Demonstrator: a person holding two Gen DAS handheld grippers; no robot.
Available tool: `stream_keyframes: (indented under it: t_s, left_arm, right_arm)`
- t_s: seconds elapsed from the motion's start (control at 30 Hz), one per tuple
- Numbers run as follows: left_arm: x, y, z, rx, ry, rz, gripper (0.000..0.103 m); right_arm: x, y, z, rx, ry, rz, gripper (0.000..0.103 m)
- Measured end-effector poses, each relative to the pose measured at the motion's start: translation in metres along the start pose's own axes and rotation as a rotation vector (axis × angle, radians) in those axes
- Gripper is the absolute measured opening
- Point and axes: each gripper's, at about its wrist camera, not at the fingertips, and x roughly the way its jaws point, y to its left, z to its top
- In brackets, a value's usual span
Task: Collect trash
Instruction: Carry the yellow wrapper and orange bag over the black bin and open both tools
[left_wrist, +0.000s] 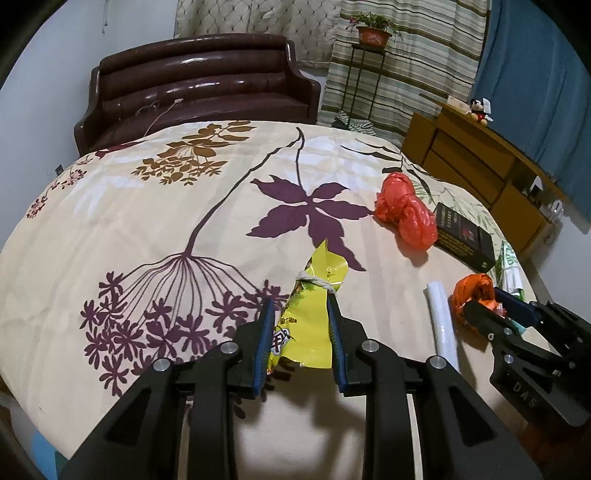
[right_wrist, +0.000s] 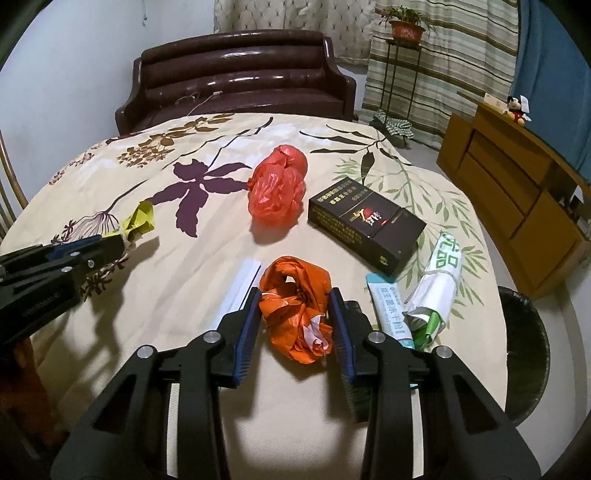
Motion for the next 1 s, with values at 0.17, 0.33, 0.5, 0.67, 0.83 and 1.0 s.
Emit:
stream_keyframes:
  t_s: [0.17, 0.33, 0.5, 0.67, 0.83, 1.0]
  left_arm:
    - [-0.005, -0.011, 0.003, 0.008, -0.020, -0.023, 0.028]
    - [-0.011, -0.032, 0.005, 0.022, -0.046, -0.055, 0.028]
    - [-0.014, -0.056, 0.009, 0.039, -0.060, -0.102, 0.028]
    - [-0.012, -0.092, 0.013, 0.078, -0.063, -0.149, 0.028]
    - [-0.009, -0.133, 0.013, 0.131, -0.064, -0.197, 0.028]
    - [-0.007, -0.177, 0.013, 0.188, -0.072, -0.249, 0.028]
  right_arm:
    - [-0.013, -0.012, 0.004, 0.023, -0.039, -0.014, 0.036]
    - [-0.029, -0.035, 0.004, 0.052, -0.073, -0.043, 0.036]
    - [-0.040, -0.069, -0.001, 0.097, -0.087, -0.097, 0.036]
    - [-0.048, -0.107, -0.011, 0.150, -0.094, -0.156, 0.036]
    - [-0.056, -0.146, -0.023, 0.205, -0.101, -0.215, 0.036]
    - [-0.064, -0.183, -0.036, 0.258, -0.104, -0.274, 0.036]
